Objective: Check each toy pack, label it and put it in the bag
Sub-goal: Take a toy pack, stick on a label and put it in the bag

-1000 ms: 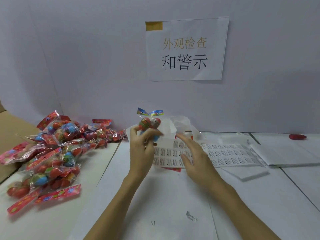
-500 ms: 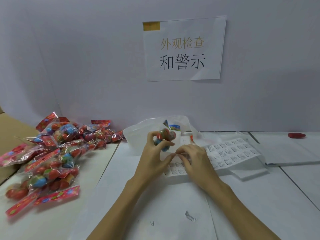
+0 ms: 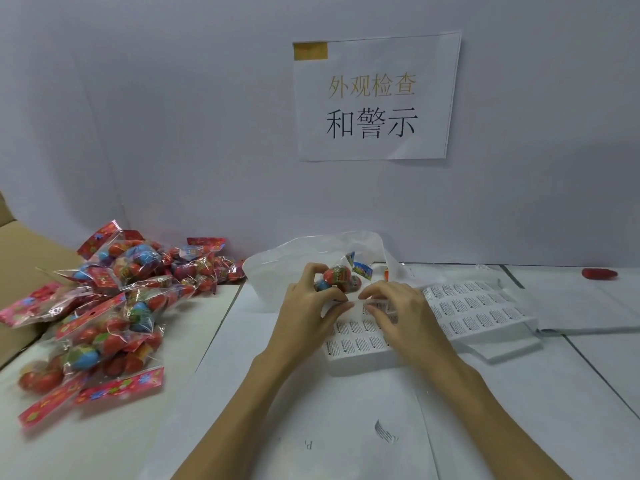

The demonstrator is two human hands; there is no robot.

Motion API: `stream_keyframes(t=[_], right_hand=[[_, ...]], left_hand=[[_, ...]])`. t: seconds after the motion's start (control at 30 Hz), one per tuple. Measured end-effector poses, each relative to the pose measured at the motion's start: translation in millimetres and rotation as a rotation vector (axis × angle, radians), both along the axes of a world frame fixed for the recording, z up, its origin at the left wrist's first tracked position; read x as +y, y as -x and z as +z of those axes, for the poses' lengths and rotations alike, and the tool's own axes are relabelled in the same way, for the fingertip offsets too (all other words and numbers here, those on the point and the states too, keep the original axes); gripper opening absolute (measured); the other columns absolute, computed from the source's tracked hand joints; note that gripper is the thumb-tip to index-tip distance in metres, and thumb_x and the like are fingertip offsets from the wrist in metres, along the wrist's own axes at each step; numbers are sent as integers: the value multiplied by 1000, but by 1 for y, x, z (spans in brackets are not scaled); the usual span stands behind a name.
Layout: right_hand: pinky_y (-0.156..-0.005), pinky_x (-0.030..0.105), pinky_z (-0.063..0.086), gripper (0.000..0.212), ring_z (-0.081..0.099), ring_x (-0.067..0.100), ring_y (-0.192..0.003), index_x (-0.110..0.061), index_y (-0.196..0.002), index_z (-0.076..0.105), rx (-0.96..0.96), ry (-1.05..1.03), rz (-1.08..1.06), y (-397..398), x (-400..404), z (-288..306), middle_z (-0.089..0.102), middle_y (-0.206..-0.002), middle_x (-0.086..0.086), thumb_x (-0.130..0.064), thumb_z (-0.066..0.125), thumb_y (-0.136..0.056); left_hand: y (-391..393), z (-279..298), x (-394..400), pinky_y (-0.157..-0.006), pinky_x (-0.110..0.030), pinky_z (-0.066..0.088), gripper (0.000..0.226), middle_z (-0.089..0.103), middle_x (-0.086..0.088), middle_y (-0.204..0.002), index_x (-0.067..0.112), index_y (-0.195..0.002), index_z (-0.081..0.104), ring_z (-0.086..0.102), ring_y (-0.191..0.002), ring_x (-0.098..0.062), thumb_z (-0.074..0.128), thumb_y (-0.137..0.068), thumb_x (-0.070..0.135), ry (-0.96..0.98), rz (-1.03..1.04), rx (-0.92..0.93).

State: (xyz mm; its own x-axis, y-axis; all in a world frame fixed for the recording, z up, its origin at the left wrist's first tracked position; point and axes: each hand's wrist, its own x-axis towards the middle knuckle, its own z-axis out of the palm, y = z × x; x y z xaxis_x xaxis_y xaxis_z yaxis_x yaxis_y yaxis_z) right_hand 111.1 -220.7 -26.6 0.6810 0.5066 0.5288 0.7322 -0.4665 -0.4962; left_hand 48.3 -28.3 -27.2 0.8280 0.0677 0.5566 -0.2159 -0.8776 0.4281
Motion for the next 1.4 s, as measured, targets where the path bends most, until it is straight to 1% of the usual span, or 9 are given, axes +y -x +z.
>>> stream_keyframes(t=[0.07, 0.13, 0.47, 0.63, 0.77, 0.87, 0.97, 1.17, 1.4], right_hand=[[-96, 37, 47, 15, 65, 15, -100, -22, -105, 71, 14, -5, 3, 0, 0, 0, 71, -102, -8, -13, 75, -94], [-95, 40, 48, 12, 65, 16, -98, -20, -103, 72, 13, -9, 7, 0, 0, 0, 71, -101, -7, -13, 74, -94], [-91, 42, 53, 12, 68, 11, -95, -20, -101, 69, 55, -16, 49, 2, -1, 2, 72, -96, -7, -11, 74, -94], [-89, 29, 47, 15, 67, 5, -89, -22, -103, 67, 66, -17, 48, 2, -2, 2, 71, -87, -8, -13, 74, -94], [-78, 8, 43, 13, 68, 2, -90, -22, -97, 70, 126, -18, 57, 1, -2, 1, 72, -91, -7, -9, 74, -94], [-74, 3, 43, 14, 69, 4, -89, -22, -96, 71, 195, -30, 53, 0, -2, -2, 73, -89, -5, -8, 73, -94], [-75, 5, 45, 16, 69, 3, -88, -24, -95, 70, 225, -22, 61, 1, -2, -5, 74, -88, -6, -8, 73, -94], [-78, 13, 49, 23, 70, 4, -87, -31, -88, 66, 200, -47, 58, -2, -2, -4, 72, -82, -12, -11, 76, -91], [-84, 19, 53, 21, 71, 3, -90, -31, -90, 69, 218, -71, 92, -2, -3, -4, 72, -82, -15, -12, 77, -91]], left_hand=[[1, 0, 0, -93, -26, 39, 13, 47, -2, -139, 24, -99, 80, 58, -100, -30, 71, -97, 34, -40, 9, 18], [2, 0, 0, -92, -25, 36, 15, 47, -2, -140, 25, -102, 80, 55, -102, -29, 68, -99, 35, -65, 7, 29], [2, 0, 3, -96, -40, 47, 18, 47, -7, -143, 20, -104, 79, 56, -101, -30, 64, -102, 31, -165, -36, 30], [1, 0, 5, -93, -42, 51, 21, 48, -7, -141, 19, -105, 80, 56, -100, -28, 63, -103, 33, -155, -53, 47], [1, 0, 4, -91, -43, 52, 12, 50, -4, -134, 20, -100, 79, 59, -102, -23, 71, -98, 29, -88, -73, 27], [1, -1, 2, -95, -29, 54, 6, 43, 3, -131, 23, -99, 76, 64, -100, -13, 77, -93, 25, 69, -86, 60], [0, -1, 2, -92, -18, 51, 7, 42, 4, -130, 25, -98, 76, 62, -96, -10, 79, -92, 22, 124, -92, 98], [-2, 0, 5, -100, -43, 50, 5, 47, 2, -127, 23, -98, 78, 62, -109, -20, 76, -93, 24, 110, -78, 125], [-5, -3, 11, -100, -46, 50, 6, 44, 11, -119, 23, -99, 78, 59, -111, -16, 75, -95, 26, 147, -90, 175]])
